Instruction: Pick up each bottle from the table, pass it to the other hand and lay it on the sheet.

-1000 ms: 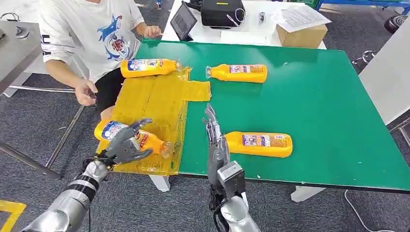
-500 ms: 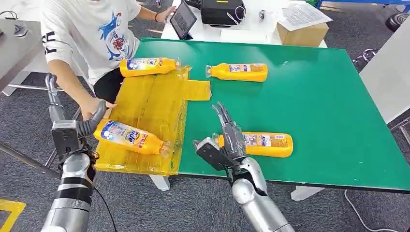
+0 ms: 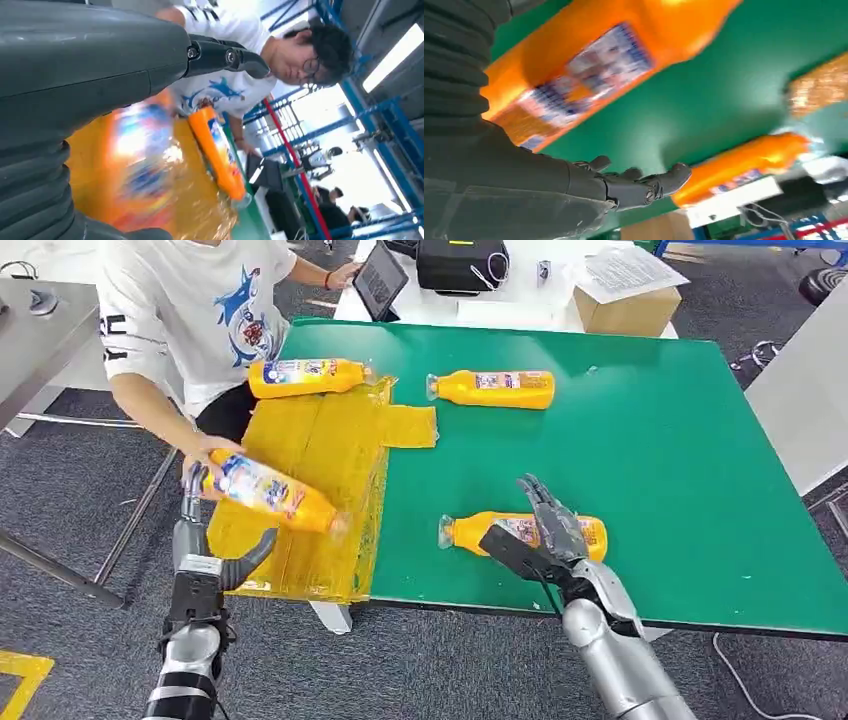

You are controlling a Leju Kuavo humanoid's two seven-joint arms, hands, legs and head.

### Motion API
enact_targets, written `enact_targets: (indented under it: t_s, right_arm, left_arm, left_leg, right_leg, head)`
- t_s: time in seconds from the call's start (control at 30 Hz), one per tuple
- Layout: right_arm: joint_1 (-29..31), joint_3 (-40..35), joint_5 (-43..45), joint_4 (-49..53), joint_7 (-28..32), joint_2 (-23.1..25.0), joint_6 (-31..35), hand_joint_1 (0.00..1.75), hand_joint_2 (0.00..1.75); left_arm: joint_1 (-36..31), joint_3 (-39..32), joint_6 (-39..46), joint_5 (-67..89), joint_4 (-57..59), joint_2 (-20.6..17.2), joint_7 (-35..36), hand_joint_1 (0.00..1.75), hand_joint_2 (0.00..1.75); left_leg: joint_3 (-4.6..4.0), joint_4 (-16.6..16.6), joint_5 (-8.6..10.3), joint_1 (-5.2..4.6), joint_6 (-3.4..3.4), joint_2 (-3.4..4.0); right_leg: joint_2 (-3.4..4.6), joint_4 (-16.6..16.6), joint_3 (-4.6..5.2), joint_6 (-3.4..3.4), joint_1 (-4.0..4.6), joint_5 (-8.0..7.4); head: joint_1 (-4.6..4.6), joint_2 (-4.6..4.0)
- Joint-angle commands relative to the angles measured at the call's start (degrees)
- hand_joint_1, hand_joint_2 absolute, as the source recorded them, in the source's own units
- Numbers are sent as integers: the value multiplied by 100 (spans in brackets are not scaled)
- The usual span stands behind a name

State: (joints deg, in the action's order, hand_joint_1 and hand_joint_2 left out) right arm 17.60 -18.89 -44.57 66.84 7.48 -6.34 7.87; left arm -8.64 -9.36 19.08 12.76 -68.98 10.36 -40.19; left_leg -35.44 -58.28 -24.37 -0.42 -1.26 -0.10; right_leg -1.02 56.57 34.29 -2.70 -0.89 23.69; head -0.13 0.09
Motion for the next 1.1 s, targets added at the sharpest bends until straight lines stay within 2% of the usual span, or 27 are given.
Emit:
enact_targets:
  t_s: [0.03,0.27,0.8,0.97,1.1]
  right_arm:
    - [517,-198,116,-900,-125,-485,-569,0,175]
    - [937,-407,108,-1260,-163,-626,-761,0,175]
    - [1320,-675,125,-1814,-292,-689,-964,0,175]
    - [1711,-1084,371,-2452,-143,-857,-1684,0,175]
    - [1774,-1190,395,-2569,-114,-891,-1768,0,175]
  left_arm:
    - [-264,217,-106,157,718,106,21,0,175]
    - [-400,276,-201,169,954,111,19,0,175]
    - [-502,329,-305,149,1152,124,19,0,175]
    - [-660,389,-301,119,1417,119,19,0,175]
    - [-700,413,-307,101,1480,118,19,0,175]
  left_leg:
    - [36,6,-11,8,13,7]
    - [21,1,-4,5,8,0]
    - [13,2,-1,3,6,4]
    - [16,0,-4,3,7,4]
    - [16,1,-3,3,7,2]
  right_leg:
    - [15,-9,-34,14,7,5]
    - [6,-3,-21,7,4,1]
    - [6,-3,-11,2,3,-2]
    - [7,-2,-15,3,2,-1]
    - [5,-3,-15,3,2,-1]
  head:
    - [-2,0]
    - [0,0]
    - [-2,0]
    - [-2,0]
    - [-7,0]
